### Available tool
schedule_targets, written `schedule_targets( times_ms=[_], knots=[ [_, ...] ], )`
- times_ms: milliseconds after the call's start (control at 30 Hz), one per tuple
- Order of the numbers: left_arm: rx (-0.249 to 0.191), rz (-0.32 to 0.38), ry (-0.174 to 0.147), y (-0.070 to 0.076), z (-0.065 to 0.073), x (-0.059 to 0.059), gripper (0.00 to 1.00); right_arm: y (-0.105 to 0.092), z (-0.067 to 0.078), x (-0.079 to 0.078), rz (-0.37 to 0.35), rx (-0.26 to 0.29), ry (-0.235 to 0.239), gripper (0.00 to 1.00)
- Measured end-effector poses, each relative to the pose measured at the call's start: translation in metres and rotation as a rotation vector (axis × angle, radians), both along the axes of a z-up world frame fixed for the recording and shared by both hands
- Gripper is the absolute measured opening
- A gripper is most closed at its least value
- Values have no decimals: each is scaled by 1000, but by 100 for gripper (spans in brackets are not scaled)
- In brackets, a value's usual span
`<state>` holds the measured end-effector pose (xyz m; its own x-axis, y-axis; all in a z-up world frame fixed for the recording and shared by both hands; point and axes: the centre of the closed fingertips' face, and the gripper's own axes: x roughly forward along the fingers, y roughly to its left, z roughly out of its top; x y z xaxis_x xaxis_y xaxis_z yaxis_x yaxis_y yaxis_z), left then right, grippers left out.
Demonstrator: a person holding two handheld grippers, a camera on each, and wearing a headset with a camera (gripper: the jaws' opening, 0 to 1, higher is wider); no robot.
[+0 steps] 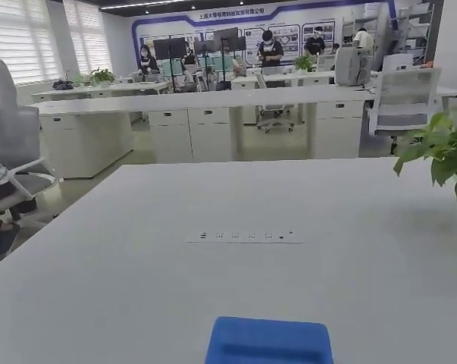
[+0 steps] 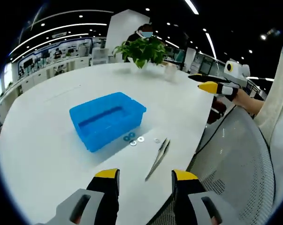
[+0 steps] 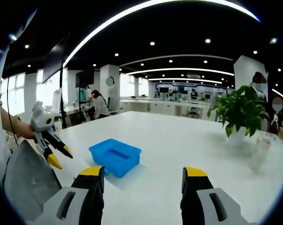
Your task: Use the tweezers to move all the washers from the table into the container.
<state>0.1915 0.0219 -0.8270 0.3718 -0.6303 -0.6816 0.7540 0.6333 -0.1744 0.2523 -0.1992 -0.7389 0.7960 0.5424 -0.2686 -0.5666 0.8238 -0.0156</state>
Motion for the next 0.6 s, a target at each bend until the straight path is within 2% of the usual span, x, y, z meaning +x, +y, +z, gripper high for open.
schedule_targets(
  times_ms=[33, 100, 167, 300, 400, 600],
  knots=[
    [-1, -19, 12, -4, -1, 0, 40, 0, 0, 0, 2, -2, -2, 63],
    [14, -40, 9, -6, -3, 1, 37, 0, -1, 0, 4, -5, 5, 63],
    [71, -96, 6, -6, -9, 0, 34, 0, -3, 0, 5, -9, 12, 63],
    [105, -164, 16, -14, -17, -3, 27, 0, -6, -1, 8, -19, 22, 63],
    [167, -220, 22, -15, -28, -4, 25, 0, -8, -2, 9, -34, 29, 62],
    [222, -276, 23, -18, -38, -3, 20, 3, -11, -3, 22, -56, 37, 59]
  ],
)
